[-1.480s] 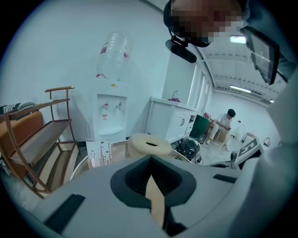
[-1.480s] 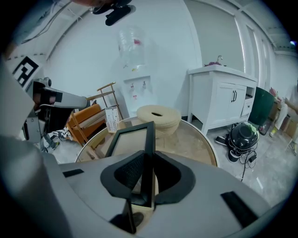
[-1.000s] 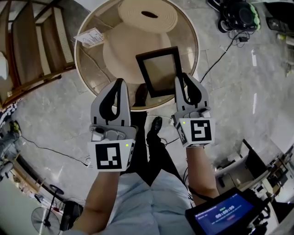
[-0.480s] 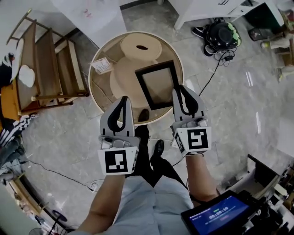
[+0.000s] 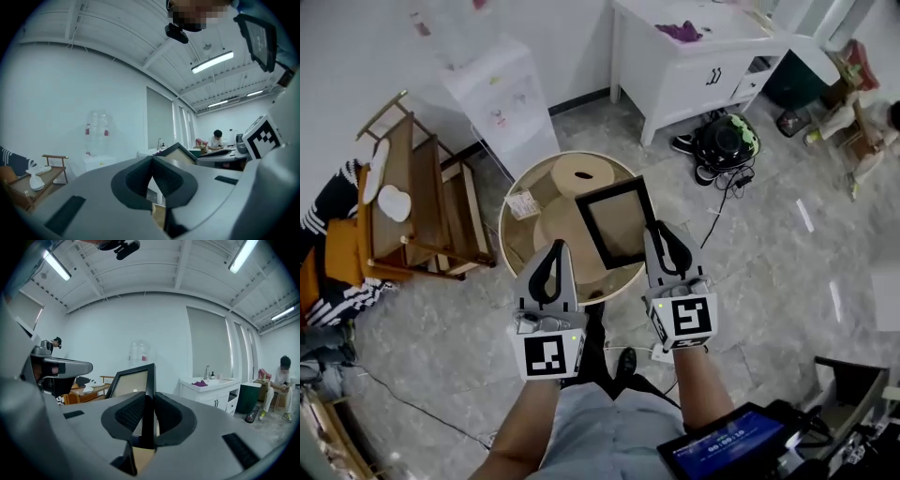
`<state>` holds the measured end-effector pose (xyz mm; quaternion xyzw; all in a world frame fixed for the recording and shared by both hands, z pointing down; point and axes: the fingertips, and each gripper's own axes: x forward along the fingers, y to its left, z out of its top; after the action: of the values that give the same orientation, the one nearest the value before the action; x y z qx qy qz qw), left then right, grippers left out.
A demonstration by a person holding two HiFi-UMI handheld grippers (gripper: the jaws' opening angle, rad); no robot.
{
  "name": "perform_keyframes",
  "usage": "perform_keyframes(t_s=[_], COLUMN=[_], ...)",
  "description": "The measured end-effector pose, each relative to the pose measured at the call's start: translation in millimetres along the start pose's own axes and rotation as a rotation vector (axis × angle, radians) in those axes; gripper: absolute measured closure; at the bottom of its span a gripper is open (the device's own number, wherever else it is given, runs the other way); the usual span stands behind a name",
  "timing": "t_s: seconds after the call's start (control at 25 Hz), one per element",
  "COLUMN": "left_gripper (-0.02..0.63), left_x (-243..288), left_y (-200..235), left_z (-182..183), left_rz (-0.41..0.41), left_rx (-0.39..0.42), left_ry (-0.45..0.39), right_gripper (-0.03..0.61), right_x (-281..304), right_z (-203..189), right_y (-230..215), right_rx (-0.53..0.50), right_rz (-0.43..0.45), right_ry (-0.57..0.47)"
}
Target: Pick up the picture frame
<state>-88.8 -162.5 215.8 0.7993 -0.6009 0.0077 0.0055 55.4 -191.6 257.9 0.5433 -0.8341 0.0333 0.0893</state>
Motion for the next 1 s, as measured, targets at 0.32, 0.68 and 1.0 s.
perform_keyframes(t_s=[0.32, 0.68, 1.0], left_gripper=[0.603, 0.603, 0.603], left_x=[-35.0, -83.0, -90.8], left_y=[-34.0, -77.4, -90.0], left_z=[82.0, 139.8, 161.0], left_rz=[0.026, 0.032, 0.063], left_rx=[0.077, 0.123, 0.162], left_ry=[-0.152, -0.245, -0.284], right_gripper=[0.499, 0.499, 0.499], right_x=[-60.7, -133.3, -162.4], right_z=[79.7, 133.9, 151.0], right_y=[-6.2, -6.6, -17.5], right_rx=[-0.047, -0.099, -0.126], right_rz=[0.002, 0.014, 0.007], right_ry=[-0.161, -0.295, -0.336])
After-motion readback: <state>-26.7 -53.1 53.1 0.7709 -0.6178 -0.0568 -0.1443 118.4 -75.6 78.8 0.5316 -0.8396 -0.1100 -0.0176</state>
